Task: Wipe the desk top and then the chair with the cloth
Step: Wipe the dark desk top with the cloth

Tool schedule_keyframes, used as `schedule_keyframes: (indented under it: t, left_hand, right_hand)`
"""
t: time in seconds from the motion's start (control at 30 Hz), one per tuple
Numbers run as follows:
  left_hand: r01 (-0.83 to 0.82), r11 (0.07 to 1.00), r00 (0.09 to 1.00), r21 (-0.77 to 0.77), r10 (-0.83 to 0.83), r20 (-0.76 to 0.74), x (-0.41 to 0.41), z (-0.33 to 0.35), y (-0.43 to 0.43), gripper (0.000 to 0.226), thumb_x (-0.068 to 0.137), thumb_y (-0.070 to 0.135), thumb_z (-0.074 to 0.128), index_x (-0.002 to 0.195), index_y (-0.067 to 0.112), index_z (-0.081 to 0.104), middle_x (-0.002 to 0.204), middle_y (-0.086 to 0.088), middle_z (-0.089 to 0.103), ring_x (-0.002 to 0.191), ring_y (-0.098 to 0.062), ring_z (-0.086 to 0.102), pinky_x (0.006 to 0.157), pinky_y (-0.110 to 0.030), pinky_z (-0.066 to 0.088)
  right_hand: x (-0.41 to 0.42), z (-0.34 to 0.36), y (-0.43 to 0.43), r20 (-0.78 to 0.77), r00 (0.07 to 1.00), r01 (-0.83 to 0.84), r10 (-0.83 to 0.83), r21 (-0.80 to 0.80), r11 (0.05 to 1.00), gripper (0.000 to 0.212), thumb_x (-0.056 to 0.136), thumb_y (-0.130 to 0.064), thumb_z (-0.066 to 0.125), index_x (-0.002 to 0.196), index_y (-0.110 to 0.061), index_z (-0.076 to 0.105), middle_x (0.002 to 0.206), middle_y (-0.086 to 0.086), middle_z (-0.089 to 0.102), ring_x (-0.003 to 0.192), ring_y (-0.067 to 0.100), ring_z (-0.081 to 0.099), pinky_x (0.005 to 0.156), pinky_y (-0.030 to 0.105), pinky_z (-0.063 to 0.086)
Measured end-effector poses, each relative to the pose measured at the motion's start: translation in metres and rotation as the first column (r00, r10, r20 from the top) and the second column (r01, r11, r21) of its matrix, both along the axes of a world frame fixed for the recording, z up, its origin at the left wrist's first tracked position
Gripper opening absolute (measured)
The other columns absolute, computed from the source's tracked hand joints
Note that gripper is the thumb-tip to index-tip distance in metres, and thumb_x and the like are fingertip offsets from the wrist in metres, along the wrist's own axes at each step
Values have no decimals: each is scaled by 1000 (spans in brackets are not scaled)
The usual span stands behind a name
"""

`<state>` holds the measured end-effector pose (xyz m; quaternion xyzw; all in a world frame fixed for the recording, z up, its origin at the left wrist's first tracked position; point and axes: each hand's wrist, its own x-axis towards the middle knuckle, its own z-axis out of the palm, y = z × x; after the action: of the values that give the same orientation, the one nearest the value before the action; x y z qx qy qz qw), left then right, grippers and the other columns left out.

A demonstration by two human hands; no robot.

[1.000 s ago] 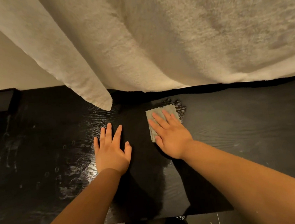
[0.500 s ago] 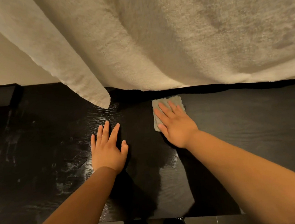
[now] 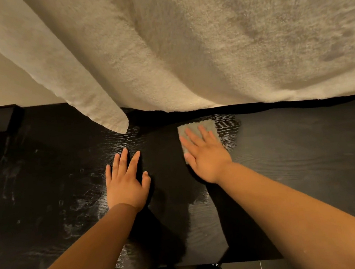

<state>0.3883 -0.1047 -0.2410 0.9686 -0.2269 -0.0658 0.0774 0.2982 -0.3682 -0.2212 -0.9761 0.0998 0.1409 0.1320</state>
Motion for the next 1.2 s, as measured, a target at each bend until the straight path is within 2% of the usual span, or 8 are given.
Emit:
schedule_keyframes:
  t: [0.13,0.27,0.4,0.53,0.63,0.9,1.07,1.2]
  left_hand:
    - [2,1000,1000,7,-2,-3,0,0,1,68,98,57,30,163,37,28,175,2,12,162,-21,3,131,-49,3]
    - [-6,1000,1000,3,6,-5,0,-1,1,68,98,57,31,163,38,28,175,2,12,162,-21,3,131,-48,2]
    - [-3,1000,1000,18,3,-4,0,-2,1,68,98,56,31,163,39,27,175,2,11,162,-21,2,131,-48,1]
    - [1,1000,1000,3,-1,-4,1,-1,0,68,97,56,32,163,38,29,175,1,14,162,-23,5,131,-50,4]
    - [-1,1000,1000,0,1,-5,0,0,0,68,97,56,32,163,38,29,175,1,15,162,-23,5,131,-50,4]
    - [-3,1000,1000,7,3,0,0,0,0,67,98,56,34,162,38,29,175,2,14,162,-22,5,131,-49,3]
    - [3,1000,1000,0,-3,0,0,1,0,67,98,57,34,162,38,29,175,2,14,162,-22,5,131,-50,4]
    - [-3,1000,1000,1,3,3,-1,3,0,68,97,57,31,162,38,29,175,3,14,162,-21,5,131,-49,4]
  right_hand:
    - [-3,-6,-32,41,996,-83,84,-11,996,66,101,-55,12,162,-30,22,171,-2,13,157,31,6,127,49,8]
    - [1,-6,-77,74,973,224,-217,-98,970,68,99,-54,17,159,-24,29,165,6,30,151,36,23,125,47,18]
    - [9,-3,-57,50,945,327,-324,-76,942,68,102,-55,21,162,-23,19,168,9,20,153,39,11,126,50,10]
    - [2,-5,-19,45,999,2,-2,-1,1000,74,98,-61,11,163,-27,13,171,2,8,157,32,-3,128,47,-1]
    - [-9,-9,-28,55,987,-150,149,4,989,72,99,-64,21,162,-29,21,171,0,12,157,29,2,128,47,7]
    - [-19,-5,-68,66,943,328,-325,-34,944,72,101,-63,22,163,-27,15,170,3,11,156,36,0,127,51,5]
    - [-31,-9,3,122,992,13,-12,-11,1000,66,103,-58,19,161,-27,27,170,2,19,156,38,4,127,49,1]
    - [-41,-11,-14,163,981,-115,104,62,991,57,105,-55,30,152,-27,45,165,1,31,155,32,17,126,49,17]
